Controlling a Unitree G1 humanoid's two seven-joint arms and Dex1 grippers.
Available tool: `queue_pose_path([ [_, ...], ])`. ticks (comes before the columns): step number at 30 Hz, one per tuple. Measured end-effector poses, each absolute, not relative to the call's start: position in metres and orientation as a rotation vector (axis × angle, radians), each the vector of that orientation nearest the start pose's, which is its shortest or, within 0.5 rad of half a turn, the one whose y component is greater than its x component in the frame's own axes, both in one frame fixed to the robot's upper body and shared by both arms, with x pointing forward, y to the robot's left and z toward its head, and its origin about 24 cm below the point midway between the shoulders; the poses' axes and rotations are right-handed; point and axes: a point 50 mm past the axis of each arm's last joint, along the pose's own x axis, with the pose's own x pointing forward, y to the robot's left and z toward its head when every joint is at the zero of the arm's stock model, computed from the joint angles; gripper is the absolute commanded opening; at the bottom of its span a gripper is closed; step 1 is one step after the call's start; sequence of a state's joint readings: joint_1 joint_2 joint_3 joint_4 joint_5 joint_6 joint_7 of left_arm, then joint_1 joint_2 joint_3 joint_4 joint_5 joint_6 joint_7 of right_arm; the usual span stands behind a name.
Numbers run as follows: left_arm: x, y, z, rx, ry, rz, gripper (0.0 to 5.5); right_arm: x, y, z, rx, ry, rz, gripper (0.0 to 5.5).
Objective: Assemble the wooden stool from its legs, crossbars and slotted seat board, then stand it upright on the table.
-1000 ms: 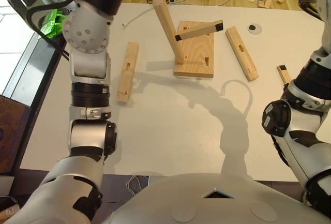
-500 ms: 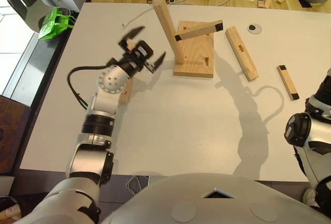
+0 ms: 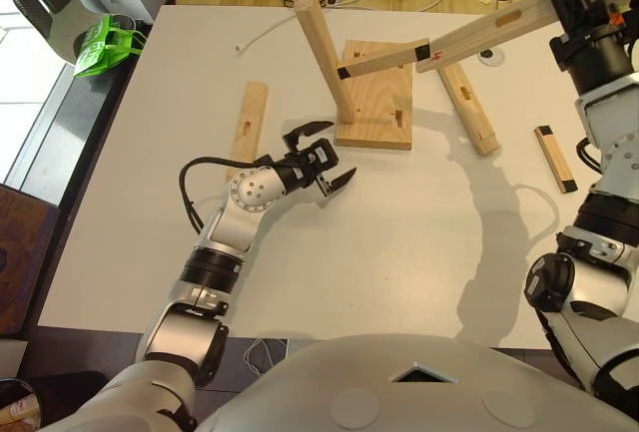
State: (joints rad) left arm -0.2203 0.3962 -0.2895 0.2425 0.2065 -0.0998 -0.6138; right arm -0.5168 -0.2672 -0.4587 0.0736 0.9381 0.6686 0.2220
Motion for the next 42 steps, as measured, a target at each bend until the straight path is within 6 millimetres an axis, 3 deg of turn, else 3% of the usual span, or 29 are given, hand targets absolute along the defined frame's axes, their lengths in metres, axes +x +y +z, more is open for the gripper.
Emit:
queue_pose_path([
  [8,0.260,0.140,0.029,0.569,0.326,-0.933,4.94,0.319,-0.218,0.132,0.767,0.021,0.250,0.99],
  [11,0.260,0.139,0.031,0.567,0.332,-0.925,4.94,0.322,-0.216,0.117,0.772,0.056,0.221,0.99],
  [19,0.261,0.140,0.032,0.570,0.331,-0.897,4.94,0.322,-0.193,0.102,0.784,0.103,0.246,0.99],
  [22,0.262,0.140,0.032,0.569,0.326,-0.885,4.94,0.322,-0.194,0.105,0.759,0.099,0.253,0.99],
  [27,0.262,0.140,0.032,0.570,0.323,-0.870,4.94,0.317,-0.210,0.115,0.671,0.092,0.234,0.99],
  [30,0.262,0.141,0.031,0.570,0.324,-0.866,4.94,0.310,-0.219,0.107,0.622,0.152,0.198,0.99],
  [36,0.263,0.139,0.029,0.560,0.321,-0.854,4.94,0.307,-0.214,0.109,0.675,0.147,0.206,0.99],
  [42,0.263,0.137,0.029,0.554,0.305,-0.855,4.94,0.312,-0.195,0.154,0.786,-0.014,0.335,0.99],
])
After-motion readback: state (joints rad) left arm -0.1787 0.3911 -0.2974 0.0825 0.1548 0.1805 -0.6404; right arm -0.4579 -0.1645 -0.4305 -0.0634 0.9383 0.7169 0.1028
